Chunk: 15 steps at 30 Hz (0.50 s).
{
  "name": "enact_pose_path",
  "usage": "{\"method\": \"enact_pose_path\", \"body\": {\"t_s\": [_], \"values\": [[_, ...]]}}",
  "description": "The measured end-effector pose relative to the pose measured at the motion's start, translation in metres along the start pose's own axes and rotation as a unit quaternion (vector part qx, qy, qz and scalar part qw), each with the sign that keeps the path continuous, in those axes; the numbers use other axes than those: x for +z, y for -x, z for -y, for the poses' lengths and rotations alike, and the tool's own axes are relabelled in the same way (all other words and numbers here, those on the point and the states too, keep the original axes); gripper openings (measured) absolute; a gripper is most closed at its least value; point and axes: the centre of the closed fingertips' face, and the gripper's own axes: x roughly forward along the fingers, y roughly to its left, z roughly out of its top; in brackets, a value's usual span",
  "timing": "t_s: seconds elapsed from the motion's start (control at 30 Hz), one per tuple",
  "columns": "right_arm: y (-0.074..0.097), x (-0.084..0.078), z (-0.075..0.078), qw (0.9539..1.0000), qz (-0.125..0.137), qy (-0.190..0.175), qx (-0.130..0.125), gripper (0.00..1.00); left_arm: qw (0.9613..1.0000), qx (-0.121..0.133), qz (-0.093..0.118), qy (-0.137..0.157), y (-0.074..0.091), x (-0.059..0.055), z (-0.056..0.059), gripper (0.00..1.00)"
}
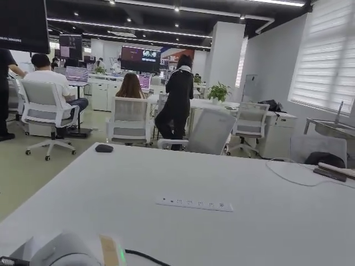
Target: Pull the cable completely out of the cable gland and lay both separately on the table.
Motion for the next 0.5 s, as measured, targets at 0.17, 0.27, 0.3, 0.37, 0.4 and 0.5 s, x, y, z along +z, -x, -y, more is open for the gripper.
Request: {"method": "enact_pose_path", "body": {"t_s": [0.17,0.27,0.3,0.37,0.4,0.5], "values": [[0.008,-0.009,0.017,0.9998,-0.006,-0.007,-0.019,0.03,0.9999,0.014,-0.004,0.005,0.003,-0.009,-0.005,0.15],[0.016,-0.005,0.042,0.9990,0.002,-0.013,-0.042,0.03,0.9998,0.015,-0.008,0.009,0.003,-0.014,-0.003,0.15],[0.019,0.000,0.056,0.9985,0.011,-0.016,-0.051,0.03,0.9998,0.016,-0.009,0.009,0.003,-0.016,-0.002,0.15],[0.024,0.009,0.080,0.9969,0.029,-0.023,-0.069,0.03,0.9998,0.016,-0.011,0.010,0.003,-0.019,-0.001,0.15],[0.028,0.017,0.101,0.9951,0.041,-0.022,-0.087,0.04,0.9997,0.017,-0.013,0.011,0.003,-0.021,0.000,0.15],[0.030,0.028,0.146,0.9894,0.065,-0.041,-0.123,0.04,0.9996,0.019,-0.016,0.014,0.003,-0.024,0.000,0.15]]}}
